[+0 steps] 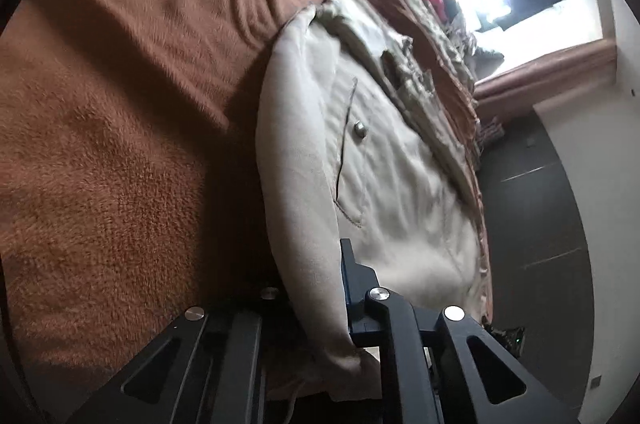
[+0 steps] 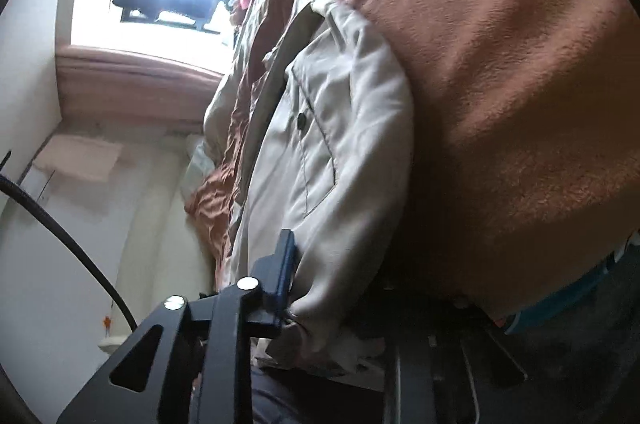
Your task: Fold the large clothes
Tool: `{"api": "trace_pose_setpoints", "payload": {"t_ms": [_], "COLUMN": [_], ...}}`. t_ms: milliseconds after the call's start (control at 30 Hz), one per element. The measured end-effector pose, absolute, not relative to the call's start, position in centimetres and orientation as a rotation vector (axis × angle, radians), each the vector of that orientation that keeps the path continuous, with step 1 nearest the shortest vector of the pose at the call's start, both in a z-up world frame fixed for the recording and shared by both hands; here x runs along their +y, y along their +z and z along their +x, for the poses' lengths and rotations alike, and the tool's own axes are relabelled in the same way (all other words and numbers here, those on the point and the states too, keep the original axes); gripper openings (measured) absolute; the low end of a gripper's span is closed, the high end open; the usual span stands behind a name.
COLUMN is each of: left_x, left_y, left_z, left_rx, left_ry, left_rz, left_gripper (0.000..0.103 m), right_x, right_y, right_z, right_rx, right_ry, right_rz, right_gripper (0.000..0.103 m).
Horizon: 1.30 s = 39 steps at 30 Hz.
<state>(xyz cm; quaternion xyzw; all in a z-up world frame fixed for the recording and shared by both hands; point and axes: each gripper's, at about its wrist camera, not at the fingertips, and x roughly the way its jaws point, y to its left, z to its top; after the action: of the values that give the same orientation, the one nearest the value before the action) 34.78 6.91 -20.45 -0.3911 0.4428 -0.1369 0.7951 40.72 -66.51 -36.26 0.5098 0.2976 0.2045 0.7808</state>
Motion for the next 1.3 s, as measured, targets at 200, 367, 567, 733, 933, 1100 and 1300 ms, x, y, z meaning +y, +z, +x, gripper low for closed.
{"api": "trace_pose_setpoints", "payload": {"t_ms": [200, 367, 567, 733, 933, 1100, 1300], "left_x": [6.9, 6.7, 7.5, 7.9, 8.9, 8.8, 8.6], "left_y": [-17.2, -13.5, -8.6, -4.2, 0.3, 1.5, 0.4], "left_z": [33.8, 32.5, 30.0, 27.3, 22.7, 18.1, 18.5], "left_rx": [0.878, 0.804, 0.714, 0.628, 0.54, 0.501, 0.542], "left_ry": [-0.314, -0.36, -0.395, -0.428, -0.453, -0.482, -0.46], "left_rz": [-0.84, -0.84, -0.831, -0.818, -0.781, -0.724, -0.731], "left_gripper": [0.01, 0.009, 0.009, 0.009, 0.009, 0.009, 0.009], "right_x": [-66.9, -66.8, -66.1, -66.4, -66.2, -66.7, -67.4], "right_y": [-33.0, -30.1, -26.3, -23.7, -23.6, -26.1, -28.8], "right_z": [38.2, 36.6, 33.9, 30.5, 27.4, 26.4, 28.7], "right_rx": [0.522, 0.457, 0.369, 0.296, 0.215, 0.167, 0.218], "right_ry": [0.478, 0.516, 0.581, 0.63, 0.68, 0.708, 0.682], "right_rz": [1.053, 1.033, 0.98, 0.93, 0.876, 0.829, 0.82], "right_gripper": [0.013, 0.012, 0.012, 0.012, 0.012, 0.012, 0.012]}}
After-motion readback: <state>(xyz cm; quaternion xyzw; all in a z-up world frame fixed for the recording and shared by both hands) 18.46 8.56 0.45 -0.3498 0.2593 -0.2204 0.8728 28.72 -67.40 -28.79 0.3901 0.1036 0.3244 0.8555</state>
